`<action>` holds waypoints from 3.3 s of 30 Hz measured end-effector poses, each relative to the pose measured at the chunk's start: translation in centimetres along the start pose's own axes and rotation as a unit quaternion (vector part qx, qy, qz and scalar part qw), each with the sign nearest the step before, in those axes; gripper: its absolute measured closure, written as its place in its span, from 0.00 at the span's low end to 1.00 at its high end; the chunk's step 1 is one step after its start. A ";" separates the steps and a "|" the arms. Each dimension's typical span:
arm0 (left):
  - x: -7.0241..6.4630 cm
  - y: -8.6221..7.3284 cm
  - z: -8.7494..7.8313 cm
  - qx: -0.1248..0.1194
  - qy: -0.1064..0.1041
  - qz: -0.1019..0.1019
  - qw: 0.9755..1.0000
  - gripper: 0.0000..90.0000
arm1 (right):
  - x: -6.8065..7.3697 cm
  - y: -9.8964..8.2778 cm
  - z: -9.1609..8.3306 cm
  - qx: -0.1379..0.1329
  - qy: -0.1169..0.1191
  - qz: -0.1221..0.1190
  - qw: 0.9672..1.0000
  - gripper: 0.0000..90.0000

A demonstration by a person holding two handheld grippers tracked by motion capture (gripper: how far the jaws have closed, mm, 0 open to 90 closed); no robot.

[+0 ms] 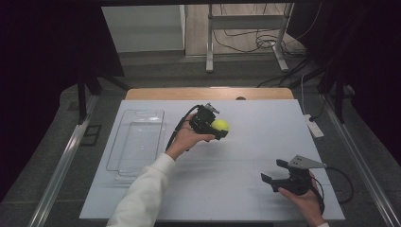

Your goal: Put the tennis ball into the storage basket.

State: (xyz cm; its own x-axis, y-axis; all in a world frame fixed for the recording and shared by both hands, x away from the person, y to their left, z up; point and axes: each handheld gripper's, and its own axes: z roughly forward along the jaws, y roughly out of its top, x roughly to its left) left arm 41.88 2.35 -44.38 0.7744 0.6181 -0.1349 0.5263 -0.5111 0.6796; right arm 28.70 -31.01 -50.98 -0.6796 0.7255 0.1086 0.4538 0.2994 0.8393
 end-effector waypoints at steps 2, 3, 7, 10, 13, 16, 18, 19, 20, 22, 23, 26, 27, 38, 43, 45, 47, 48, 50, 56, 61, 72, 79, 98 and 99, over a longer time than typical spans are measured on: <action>0.0 -0.1 -0.2 -0.002 0.000 -0.001 1.000 0.30 | 0.0 0.0 0.0 0.000 0.000 0.001 1.000 0.11; -0.1 -0.1 -0.3 -0.001 0.001 0.000 1.000 0.30 | 0.0 0.0 0.0 0.000 0.000 0.001 1.000 0.11; 0.0 -0.3 -0.8 -0.004 0.001 -0.001 1.000 0.30 | 0.0 0.0 0.0 0.001 -0.001 -0.001 1.000 0.11; -0.1 -0.5 -1.2 -0.007 0.003 -0.003 1.000 0.30 | 0.0 0.0 0.0 0.001 -0.001 0.000 1.000 0.11; 0.1 -0.6 -1.6 -0.009 0.003 -0.002 1.000 0.30 | 0.0 0.0 0.0 0.001 -0.001 -0.001 1.000 0.11; 0.2 -0.8 -1.8 -0.009 0.006 -0.003 1.000 0.30 | 0.0 0.0 0.0 0.000 -0.003 -0.001 1.000 0.11; 0.3 -1.1 -2.1 -0.009 0.009 -0.004 1.000 0.30 | 0.0 0.0 0.0 0.000 -0.004 0.000 1.000 0.11; 0.3 -1.1 -2.1 -0.009 0.009 -0.004 1.000 0.30 | 0.0 0.0 0.0 0.000 -0.004 0.000 1.000 0.11; 0.4 -1.1 -2.2 -0.010 0.009 -0.005 1.000 0.30 | 0.0 0.0 0.0 0.000 -0.004 0.000 1.000 0.11; 0.4 -1.3 -2.4 -0.011 0.010 -0.006 1.000 0.30 | 0.0 0.0 0.0 0.000 -0.004 0.000 1.000 0.11; 0.5 -1.4 -2.5 -0.011 0.012 -0.005 1.000 0.30 | 0.0 0.0 0.0 0.000 -0.003 0.000 1.000 0.11; 0.6 -1.6 -2.9 -0.013 0.013 -0.006 1.000 0.30 | 0.0 0.0 0.1 0.001 -0.003 0.000 1.000 0.11; 0.6 -1.7 -3.1 -0.015 0.014 -0.007 1.000 0.30 | 0.0 0.0 0.0 0.000 -0.004 0.000 1.000 0.11; 0.7 -2.2 -3.8 -0.019 0.017 -0.009 1.000 0.30 | 0.0 0.0 0.1 0.002 -0.004 0.000 1.000 0.11; 0.8 -2.3 -3.9 -0.020 0.017 -0.008 1.000 0.30 | 0.0 0.0 0.1 0.001 -0.005 -0.001 1.000 0.11; 0.8 -2.3 -4.1 -0.022 0.018 -0.009 1.000 0.30 | 0.0 0.0 0.1 0.002 -0.005 -0.001 1.000 0.11; 0.8 -2.3 -4.2 -0.024 0.019 -0.011 0.999 0.30 | 0.0 0.0 0.1 0.001 -0.004 0.000 1.000 0.11; 0.8 -2.3 -4.2 -0.024 0.019 -0.011 0.999 0.30 | 0.0 0.0 0.1 0.001 -0.004 0.000 1.000 0.11; 0.8 -2.3 -4.3 -0.026 0.020 -0.011 0.999 0.30 | 0.0 0.0 0.1 0.001 -0.004 0.000 1.000 0.11; 0.9 -2.5 -5.0 -0.034 0.025 -0.011 0.999 0.30 | 0.0 -0.1 0.1 0.002 -0.004 0.000 1.000 0.11; 1.0 -2.8 -5.5 -0.041 0.030 -0.012 0.999 0.30 | 0.0 -0.1 0.1 0.002 -0.004 0.000 1.000 0.11; 0.8 -3.2 -6.7 -0.059 0.039 -0.013 0.997 0.30 | 0.0 0.0 0.0 0.000 -0.004 0.002 1.000 0.11; 0.9 -3.6 -7.4 -0.066 0.047 -0.014 0.997 0.30 | 0.0 0.0 0.0 -0.001 -0.003 0.001 1.000 0.11; 1.3 -4.3 -8.8 -0.078 0.056 -0.021 0.995 0.30 | 0.0 0.0 0.1 0.001 -0.004 0.001 1.000 0.11; 1.3 -4.3 -8.8 -0.078 0.056 -0.021 0.995 0.30 | 0.0 0.0 0.1 0.001 -0.004 0.001 1.000 0.11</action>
State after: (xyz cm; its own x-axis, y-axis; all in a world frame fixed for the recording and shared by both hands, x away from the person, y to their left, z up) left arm 37.57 10.60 -41.15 0.7043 0.7043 -0.0896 0.4896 -0.3904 0.7796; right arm 28.76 -30.93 -51.09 -0.6741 0.7312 0.1051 0.4560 0.2999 0.8379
